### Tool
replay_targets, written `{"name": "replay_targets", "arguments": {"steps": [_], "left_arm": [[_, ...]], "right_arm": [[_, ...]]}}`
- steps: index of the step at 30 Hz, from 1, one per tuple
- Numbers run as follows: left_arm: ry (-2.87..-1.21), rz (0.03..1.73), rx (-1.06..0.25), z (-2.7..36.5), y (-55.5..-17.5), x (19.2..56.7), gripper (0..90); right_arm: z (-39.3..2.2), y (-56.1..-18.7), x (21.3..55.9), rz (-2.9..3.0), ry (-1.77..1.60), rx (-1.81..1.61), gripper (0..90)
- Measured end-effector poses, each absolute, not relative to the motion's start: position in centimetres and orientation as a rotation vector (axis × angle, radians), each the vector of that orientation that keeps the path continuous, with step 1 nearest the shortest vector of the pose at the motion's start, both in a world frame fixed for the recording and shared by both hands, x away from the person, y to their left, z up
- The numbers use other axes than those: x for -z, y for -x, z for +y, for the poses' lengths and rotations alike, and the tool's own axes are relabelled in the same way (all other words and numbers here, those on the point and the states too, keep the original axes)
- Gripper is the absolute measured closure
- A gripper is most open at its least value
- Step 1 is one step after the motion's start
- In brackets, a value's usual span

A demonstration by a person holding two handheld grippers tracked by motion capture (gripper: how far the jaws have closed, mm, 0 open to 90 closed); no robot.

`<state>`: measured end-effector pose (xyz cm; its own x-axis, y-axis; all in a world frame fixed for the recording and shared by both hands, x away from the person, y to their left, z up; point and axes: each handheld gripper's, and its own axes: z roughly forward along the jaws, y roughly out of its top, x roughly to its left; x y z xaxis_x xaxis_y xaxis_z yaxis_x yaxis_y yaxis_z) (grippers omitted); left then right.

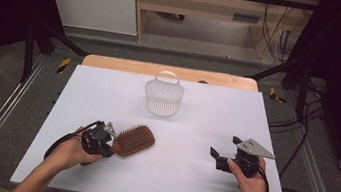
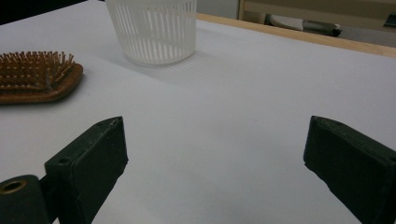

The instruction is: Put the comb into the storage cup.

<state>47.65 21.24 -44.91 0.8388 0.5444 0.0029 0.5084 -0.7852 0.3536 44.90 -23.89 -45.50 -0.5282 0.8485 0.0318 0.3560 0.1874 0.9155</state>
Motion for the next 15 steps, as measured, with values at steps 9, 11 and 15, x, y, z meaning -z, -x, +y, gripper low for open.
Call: {"name": "replay_targets", "arguments": {"steps": [9, 11, 15], "left_arm": [[-2.598, 0.806, -0.211, 21.7, -46.8, 45.1, 72.7], [-2.58, 0.791, -0.241, 21.6, -46.6, 45.0, 72.7], [-2.533, 0.759, -0.314, 21.2, -46.2, 44.4, 72.7]], "right_arm": [[-23.9, -44.9, 45.5, 1.978, -1.125, -1.325, 6.4], [-23.8, -44.9, 45.5, 1.979, -1.123, -1.325, 6.4], [-23.6, -44.7, 45.4, 1.986, -1.12, -1.341, 6.4]]}}
